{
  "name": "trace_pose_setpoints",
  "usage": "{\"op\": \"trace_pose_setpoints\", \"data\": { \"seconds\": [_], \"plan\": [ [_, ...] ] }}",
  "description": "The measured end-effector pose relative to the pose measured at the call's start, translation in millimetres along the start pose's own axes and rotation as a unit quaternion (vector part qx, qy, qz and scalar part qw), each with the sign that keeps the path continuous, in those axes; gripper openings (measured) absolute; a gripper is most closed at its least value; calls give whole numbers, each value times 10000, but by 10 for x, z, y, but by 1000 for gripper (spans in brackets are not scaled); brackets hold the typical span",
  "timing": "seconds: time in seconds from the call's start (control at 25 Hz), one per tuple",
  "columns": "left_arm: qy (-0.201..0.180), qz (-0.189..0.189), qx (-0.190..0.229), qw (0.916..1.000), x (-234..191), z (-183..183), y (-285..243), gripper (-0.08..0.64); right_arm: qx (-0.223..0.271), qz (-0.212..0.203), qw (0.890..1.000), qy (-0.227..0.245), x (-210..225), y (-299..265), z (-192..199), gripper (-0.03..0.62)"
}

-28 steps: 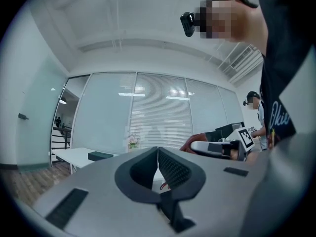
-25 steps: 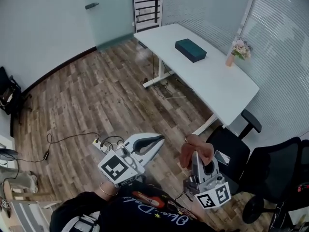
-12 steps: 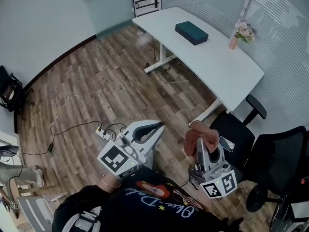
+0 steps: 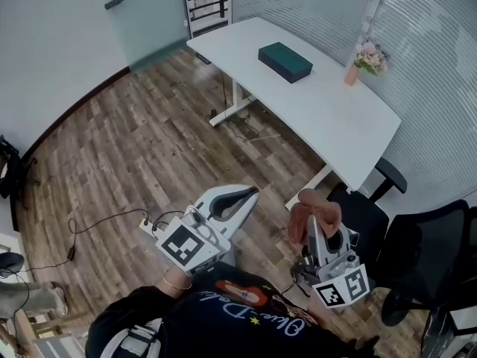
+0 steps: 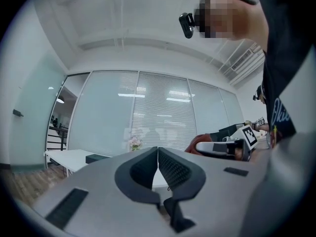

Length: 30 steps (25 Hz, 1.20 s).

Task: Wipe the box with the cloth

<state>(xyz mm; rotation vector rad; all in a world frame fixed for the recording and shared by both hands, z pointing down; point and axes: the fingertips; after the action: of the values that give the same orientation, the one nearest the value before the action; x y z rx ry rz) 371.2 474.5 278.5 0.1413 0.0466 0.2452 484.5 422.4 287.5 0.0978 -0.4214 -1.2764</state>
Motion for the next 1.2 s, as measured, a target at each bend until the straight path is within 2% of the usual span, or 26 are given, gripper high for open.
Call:
{"op": "trace_pose_setpoints", "data": {
  "seconds": [0.16,0.64,0.92,1.2],
  "plan": [
    [53,-14,18,10000,-432,-6,-63,5,-46,42,10000,75,65,-405,74,49],
    [-58,-443,66,9990,-1768,-40,-8,5,-222,-278,9992,182,98,-1709,402,49],
    [-246,-487,-2,9985,-2334,2,-62,5,-300,-244,9990,206,222,-2290,580,49],
    [-82,-482,-120,9987,-2818,140,-202,5,-405,-195,9988,219,365,-2721,760,49]
  ]
}}
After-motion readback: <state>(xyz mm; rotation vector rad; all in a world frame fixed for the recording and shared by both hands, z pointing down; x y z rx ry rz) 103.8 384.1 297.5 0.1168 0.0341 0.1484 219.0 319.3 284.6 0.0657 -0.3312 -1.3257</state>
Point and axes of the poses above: the fingertips, and each gripper's own axes: y backward along the fingers, x to its right, z out of its underside, and after that the axes turned 4 degrees about x, right-handed
